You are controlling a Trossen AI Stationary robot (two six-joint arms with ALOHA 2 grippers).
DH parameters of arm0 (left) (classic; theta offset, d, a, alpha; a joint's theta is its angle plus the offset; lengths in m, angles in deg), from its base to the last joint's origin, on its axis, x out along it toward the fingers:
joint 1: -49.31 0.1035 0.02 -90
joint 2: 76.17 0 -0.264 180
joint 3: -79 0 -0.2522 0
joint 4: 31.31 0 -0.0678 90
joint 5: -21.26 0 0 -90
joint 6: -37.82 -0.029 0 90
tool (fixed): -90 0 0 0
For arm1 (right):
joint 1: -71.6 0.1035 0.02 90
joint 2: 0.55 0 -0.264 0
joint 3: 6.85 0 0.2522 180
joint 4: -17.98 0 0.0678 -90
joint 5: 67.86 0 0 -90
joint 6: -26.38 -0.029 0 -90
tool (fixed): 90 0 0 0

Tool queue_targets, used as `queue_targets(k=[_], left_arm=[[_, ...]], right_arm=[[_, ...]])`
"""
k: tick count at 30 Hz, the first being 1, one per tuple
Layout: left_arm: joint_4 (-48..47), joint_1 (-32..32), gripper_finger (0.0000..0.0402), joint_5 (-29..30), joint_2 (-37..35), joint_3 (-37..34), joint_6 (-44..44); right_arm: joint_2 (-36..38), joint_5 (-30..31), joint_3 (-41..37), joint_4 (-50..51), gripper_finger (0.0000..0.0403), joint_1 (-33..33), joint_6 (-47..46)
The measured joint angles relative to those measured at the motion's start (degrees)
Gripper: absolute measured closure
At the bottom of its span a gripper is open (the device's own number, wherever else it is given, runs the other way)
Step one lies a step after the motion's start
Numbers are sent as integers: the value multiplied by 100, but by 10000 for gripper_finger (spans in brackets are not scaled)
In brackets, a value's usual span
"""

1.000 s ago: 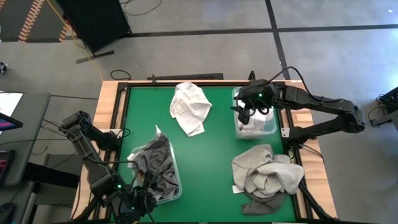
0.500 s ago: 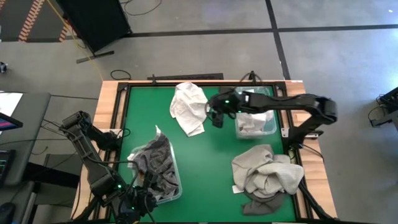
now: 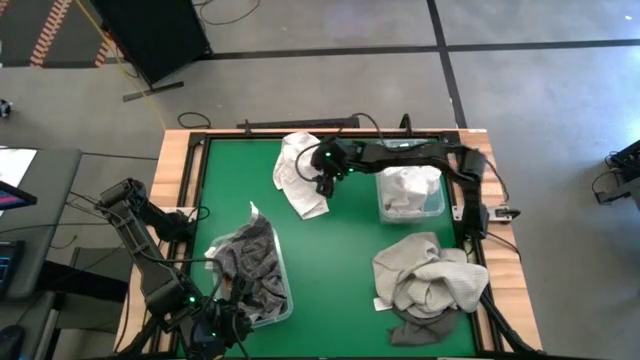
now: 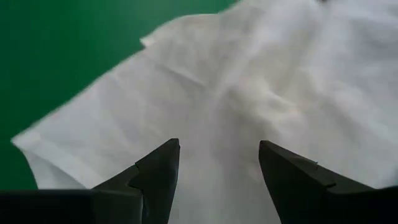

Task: Sort towels by color in basket
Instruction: Put the white towel into the top transparent bin

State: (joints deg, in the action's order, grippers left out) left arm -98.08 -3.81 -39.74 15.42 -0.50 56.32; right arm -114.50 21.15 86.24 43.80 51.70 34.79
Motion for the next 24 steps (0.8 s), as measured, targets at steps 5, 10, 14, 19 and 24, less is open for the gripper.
queue_targets(k=[5,10,14,19,24], left_arm=[[58,2,138,1,0,-78,35],[28,2,138,-9,7,-226,132],[14,2,138,-15,7,-267,150],[26,2,138,-12,4,-266,127],[51,1,138,-11,4,-267,129]], right_arm=[[-748,-323,660,802,152,2,-122],[-1193,-98,1246,1813,163,133,-155],[-1277,-100,1516,2336,206,248,-235],[-1277,-235,1531,2510,313,269,-206],[-1241,-347,1533,2718,386,307,-105]])
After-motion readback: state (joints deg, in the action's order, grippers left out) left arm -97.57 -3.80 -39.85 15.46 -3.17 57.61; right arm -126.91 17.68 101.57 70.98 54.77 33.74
